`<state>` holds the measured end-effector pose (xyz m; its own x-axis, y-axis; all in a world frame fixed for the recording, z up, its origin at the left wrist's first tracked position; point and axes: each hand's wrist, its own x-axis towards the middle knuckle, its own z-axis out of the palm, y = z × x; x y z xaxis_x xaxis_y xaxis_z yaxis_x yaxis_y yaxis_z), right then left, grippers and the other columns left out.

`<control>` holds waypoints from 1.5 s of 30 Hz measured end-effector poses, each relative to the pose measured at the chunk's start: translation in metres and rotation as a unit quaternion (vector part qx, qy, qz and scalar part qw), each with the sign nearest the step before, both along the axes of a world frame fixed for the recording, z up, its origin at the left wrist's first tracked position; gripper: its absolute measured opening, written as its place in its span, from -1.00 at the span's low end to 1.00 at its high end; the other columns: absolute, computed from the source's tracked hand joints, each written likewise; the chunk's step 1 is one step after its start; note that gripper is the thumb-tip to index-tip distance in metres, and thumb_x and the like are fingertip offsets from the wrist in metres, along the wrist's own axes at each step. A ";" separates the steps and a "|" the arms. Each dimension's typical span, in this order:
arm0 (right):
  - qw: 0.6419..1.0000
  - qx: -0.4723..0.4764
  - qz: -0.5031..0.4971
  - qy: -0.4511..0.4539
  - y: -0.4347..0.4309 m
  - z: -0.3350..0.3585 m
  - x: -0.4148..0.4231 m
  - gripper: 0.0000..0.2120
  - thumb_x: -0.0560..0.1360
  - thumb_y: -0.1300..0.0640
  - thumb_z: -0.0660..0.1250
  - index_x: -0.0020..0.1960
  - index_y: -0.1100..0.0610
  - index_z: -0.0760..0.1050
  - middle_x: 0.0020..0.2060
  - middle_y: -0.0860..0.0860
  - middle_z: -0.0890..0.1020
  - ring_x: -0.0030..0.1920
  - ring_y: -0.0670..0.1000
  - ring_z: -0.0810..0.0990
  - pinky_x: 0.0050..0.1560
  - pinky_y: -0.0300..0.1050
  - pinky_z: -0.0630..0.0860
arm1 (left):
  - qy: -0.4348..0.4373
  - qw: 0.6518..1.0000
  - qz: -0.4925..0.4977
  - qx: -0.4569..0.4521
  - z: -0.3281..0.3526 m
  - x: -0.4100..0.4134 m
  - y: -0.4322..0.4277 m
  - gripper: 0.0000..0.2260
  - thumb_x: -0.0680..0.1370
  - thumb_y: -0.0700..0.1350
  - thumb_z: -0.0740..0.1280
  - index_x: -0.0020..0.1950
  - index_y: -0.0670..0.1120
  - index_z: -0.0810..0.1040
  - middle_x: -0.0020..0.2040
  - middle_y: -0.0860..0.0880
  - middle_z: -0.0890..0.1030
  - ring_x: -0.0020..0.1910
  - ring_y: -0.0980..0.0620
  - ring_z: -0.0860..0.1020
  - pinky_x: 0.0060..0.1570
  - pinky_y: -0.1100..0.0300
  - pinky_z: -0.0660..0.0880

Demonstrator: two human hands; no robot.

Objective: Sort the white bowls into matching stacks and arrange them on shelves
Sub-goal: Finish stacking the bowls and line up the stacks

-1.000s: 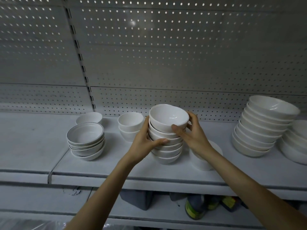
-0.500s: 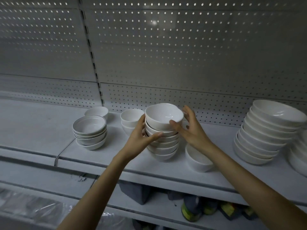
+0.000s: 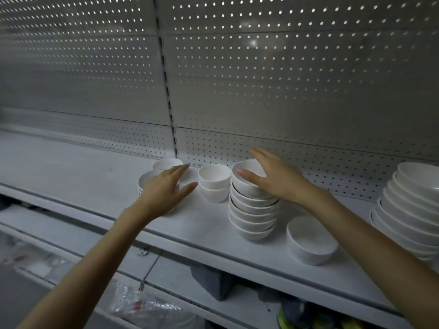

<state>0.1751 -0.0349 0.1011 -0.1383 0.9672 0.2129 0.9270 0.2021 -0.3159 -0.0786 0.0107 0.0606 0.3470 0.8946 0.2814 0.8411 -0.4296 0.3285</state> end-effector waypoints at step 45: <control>0.961 -0.146 -0.207 -0.113 0.089 -0.101 -0.150 -0.70 0.44 0.06 0.36 -0.29 0.09 0.25 -0.32 -0.01 0.42 -0.15 0.09 0.44 -0.27 -0.06 0.26 | -0.260 0.881 -0.148 -0.367 -0.078 -0.128 0.163 -0.58 0.59 -0.16 0.21 0.42 -0.04 0.17 0.23 -0.08 0.41 0.16 -0.10 0.44 0.07 0.04 0.39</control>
<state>0.0249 0.0538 0.0005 0.2604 0.9633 -0.0654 0.9605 -0.2653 -0.0836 -0.2069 0.1736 -0.0173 0.5901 0.7942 -0.1449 0.3814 -0.1160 0.9171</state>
